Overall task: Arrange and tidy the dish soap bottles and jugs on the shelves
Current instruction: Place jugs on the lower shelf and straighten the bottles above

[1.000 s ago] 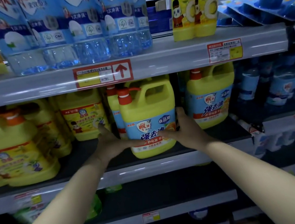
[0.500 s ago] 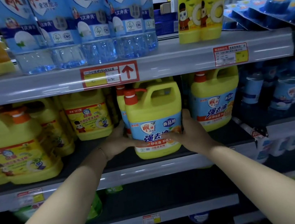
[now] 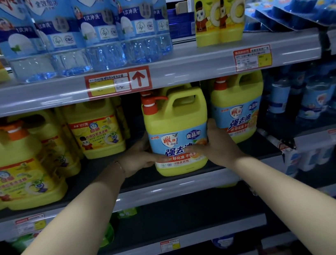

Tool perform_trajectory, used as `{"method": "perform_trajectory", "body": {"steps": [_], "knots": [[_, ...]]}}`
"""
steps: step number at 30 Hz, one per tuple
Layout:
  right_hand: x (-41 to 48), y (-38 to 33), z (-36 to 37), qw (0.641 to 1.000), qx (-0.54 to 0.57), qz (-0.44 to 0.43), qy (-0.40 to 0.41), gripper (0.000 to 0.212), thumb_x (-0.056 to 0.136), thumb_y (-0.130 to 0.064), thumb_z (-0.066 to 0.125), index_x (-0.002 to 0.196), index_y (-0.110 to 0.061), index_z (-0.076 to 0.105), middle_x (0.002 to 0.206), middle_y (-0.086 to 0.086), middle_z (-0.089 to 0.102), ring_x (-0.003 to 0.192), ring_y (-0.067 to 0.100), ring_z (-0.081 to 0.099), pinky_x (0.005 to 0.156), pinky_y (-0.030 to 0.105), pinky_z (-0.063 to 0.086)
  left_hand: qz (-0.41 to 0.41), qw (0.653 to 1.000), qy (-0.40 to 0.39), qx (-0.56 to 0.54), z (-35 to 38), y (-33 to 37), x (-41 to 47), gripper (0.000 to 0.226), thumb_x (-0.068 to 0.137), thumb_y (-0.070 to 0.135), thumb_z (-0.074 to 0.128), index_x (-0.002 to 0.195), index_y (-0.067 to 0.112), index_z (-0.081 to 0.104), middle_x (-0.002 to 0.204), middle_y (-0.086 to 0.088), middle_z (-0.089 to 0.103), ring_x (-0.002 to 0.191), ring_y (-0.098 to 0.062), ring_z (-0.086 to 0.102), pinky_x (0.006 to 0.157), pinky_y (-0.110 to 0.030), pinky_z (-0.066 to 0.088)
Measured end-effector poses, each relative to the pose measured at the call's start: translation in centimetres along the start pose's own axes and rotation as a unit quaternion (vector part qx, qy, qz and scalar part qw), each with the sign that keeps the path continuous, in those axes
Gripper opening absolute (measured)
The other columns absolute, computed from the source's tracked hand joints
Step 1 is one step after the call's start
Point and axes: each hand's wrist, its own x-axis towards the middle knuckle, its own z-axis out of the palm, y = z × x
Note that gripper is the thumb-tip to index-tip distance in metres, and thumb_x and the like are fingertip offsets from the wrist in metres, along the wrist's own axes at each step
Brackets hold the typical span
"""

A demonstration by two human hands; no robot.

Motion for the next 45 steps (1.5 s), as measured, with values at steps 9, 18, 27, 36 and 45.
{"method": "perform_trajectory", "body": {"steps": [9, 18, 27, 36, 45], "knots": [[-0.4, -0.7, 1.4, 0.999, 0.018, 0.025, -0.035, 0.07, 0.072, -0.043, 0.079, 0.121, -0.016, 0.037, 0.125, 0.001, 0.059, 0.11, 0.017, 0.059, 0.089, 0.037, 0.052, -0.006, 0.999, 0.037, -0.012, 0.4, 0.0, -0.2, 0.069, 0.063, -0.002, 0.083, 0.123, 0.022, 0.059, 0.116, 0.001, 0.069, 0.11, -0.021, 0.063, 0.085, -0.035, 0.053], [1.1, 2.7, -0.6, 0.959, -0.055, 0.109, 0.257, 0.052, 0.092, -0.02, 0.052, 0.14, -0.008, 0.038, 0.143, 0.022, 0.036, 0.128, 0.039, 0.041, 0.1, 0.041, 0.038, 0.069, 0.992, 0.1, -0.02, 1.6, -0.9, -1.4, 0.068, 0.069, -0.001, 0.08, 0.125, 0.027, 0.053, 0.116, 0.006, 0.066, 0.104, -0.011, 0.064, 0.088, -0.035, 0.054], [2.4, 4.4, 1.8, 0.95, 0.04, 0.173, 0.258, 0.07, 0.099, -0.022, 0.043, 0.151, -0.029, -0.004, 0.156, 0.027, -0.005, 0.137, 0.047, 0.026, 0.105, 0.045, 0.033, 0.065, 0.993, 0.088, -0.035, 1.6, -1.2, -1.0, 0.085, 0.048, 0.022, 0.089, 0.125, 0.027, 0.054, 0.121, 0.0, 0.067, 0.112, -0.02, 0.063, 0.096, -0.046, 0.051], [1.5, 5.5, 1.5, 0.956, 0.02, 0.136, 0.259, 0.067, 0.099, -0.027, 0.046, 0.152, -0.032, 0.005, 0.157, 0.019, 0.015, 0.135, 0.038, 0.038, 0.104, 0.038, 0.036, 0.077, 0.993, 0.085, -0.028, 2.8, -1.0, -0.4, 0.091, 0.054, 0.017, 0.089, 0.135, 0.018, 0.047, 0.123, -0.002, 0.066, 0.111, -0.021, 0.063, 0.095, -0.047, 0.051], [-0.4, 4.8, -0.6, 0.958, 0.049, 0.122, 0.254, 0.018, 0.096, -0.014, 0.047, 0.108, -0.004, 0.056, 0.108, 0.011, 0.062, 0.103, 0.028, 0.058, 0.077, 0.022, 0.037, 0.092, 0.989, 0.115, -0.019, 2.9, -1.7, -0.1, 0.089, 0.06, 0.011, 0.088, 0.137, 0.015, 0.044, 0.127, -0.005, 0.063, 0.113, -0.02, 0.062, 0.096, -0.045, 0.051]]}}
